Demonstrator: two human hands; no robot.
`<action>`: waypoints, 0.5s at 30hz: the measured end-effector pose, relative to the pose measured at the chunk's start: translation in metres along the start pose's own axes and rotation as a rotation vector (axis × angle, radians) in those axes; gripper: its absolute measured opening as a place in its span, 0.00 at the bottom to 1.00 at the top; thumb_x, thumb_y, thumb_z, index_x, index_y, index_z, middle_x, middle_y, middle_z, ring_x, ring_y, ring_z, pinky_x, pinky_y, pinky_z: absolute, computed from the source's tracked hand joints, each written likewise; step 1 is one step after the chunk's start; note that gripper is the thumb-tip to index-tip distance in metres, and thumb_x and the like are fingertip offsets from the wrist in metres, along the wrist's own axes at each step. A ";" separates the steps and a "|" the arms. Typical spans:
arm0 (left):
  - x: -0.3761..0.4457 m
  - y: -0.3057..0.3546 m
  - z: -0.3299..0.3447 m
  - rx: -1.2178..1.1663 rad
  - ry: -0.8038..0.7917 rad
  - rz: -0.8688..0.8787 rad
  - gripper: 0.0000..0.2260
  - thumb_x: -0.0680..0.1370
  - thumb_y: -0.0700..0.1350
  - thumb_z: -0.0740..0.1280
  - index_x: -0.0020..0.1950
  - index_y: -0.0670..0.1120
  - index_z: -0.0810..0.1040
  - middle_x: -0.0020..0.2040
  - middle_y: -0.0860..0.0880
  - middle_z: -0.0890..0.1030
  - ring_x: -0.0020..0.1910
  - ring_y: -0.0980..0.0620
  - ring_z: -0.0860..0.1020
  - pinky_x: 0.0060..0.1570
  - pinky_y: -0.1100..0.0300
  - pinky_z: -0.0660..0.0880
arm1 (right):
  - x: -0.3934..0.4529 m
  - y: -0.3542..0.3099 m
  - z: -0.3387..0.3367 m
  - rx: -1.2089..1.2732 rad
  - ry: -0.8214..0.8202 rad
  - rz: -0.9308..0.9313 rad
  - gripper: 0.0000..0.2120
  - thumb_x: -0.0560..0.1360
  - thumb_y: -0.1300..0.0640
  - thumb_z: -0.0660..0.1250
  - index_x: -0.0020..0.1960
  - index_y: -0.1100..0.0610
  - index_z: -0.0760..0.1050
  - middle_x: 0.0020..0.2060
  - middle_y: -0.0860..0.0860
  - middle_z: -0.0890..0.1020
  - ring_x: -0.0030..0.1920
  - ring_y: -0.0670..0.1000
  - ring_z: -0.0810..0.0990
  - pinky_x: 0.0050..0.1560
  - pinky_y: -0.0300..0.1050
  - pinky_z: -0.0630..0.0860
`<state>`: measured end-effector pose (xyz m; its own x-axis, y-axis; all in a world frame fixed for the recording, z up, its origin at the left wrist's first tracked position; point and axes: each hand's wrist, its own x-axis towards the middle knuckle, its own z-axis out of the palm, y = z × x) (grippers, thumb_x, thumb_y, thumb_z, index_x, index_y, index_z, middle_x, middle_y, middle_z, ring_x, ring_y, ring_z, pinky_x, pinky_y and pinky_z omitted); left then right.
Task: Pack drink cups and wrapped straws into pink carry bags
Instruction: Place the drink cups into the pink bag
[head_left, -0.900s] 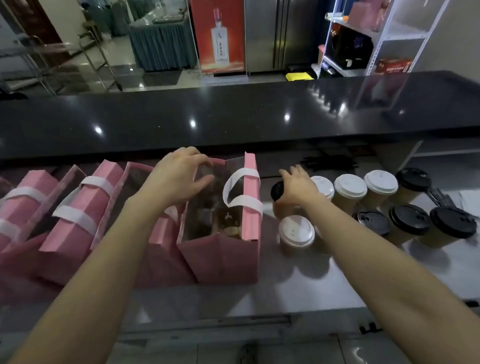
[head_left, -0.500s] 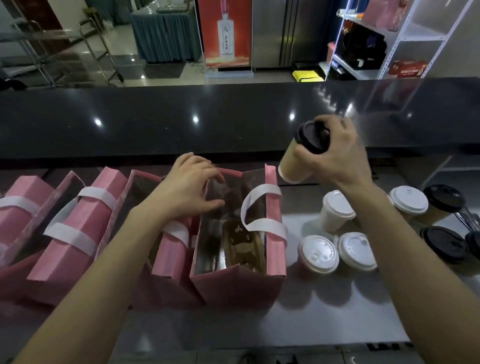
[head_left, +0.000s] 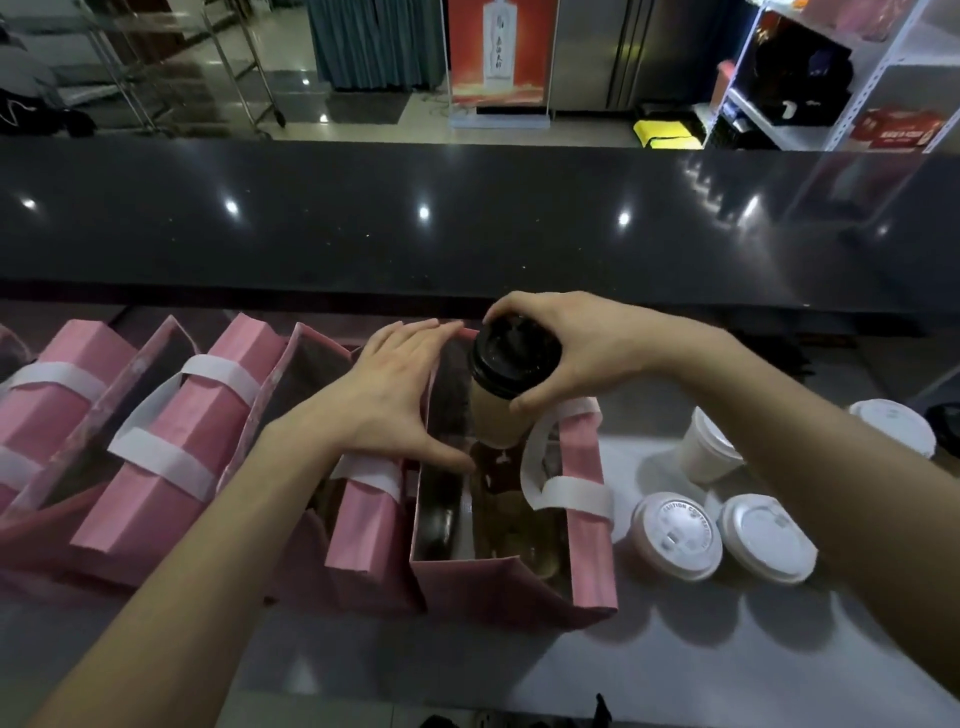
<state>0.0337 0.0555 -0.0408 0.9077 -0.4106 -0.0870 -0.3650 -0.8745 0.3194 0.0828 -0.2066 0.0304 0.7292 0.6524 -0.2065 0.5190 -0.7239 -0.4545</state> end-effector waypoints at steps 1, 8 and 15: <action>-0.001 0.001 0.000 0.002 0.001 0.001 0.68 0.61 0.80 0.75 0.90 0.50 0.46 0.89 0.52 0.52 0.88 0.54 0.45 0.87 0.47 0.42 | 0.007 -0.002 0.002 -0.025 -0.020 0.020 0.42 0.66 0.39 0.85 0.73 0.44 0.69 0.61 0.44 0.79 0.61 0.49 0.80 0.60 0.45 0.81; -0.004 0.004 0.002 0.022 -0.002 0.016 0.70 0.61 0.79 0.76 0.89 0.51 0.43 0.89 0.51 0.50 0.88 0.54 0.42 0.86 0.50 0.37 | 0.036 -0.003 0.040 -0.491 -0.173 0.061 0.48 0.66 0.37 0.84 0.79 0.45 0.64 0.65 0.49 0.74 0.59 0.54 0.78 0.59 0.54 0.83; -0.007 0.009 0.003 0.043 0.008 0.022 0.70 0.62 0.79 0.76 0.89 0.50 0.43 0.89 0.50 0.51 0.88 0.53 0.41 0.84 0.53 0.33 | 0.049 0.009 0.080 -0.681 -0.220 0.057 0.42 0.69 0.42 0.82 0.77 0.51 0.69 0.50 0.49 0.77 0.47 0.52 0.78 0.44 0.48 0.77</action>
<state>0.0238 0.0492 -0.0399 0.9010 -0.4278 -0.0725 -0.3933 -0.8758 0.2798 0.0874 -0.1629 -0.0531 0.6940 0.5874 -0.4162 0.6980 -0.6907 0.1891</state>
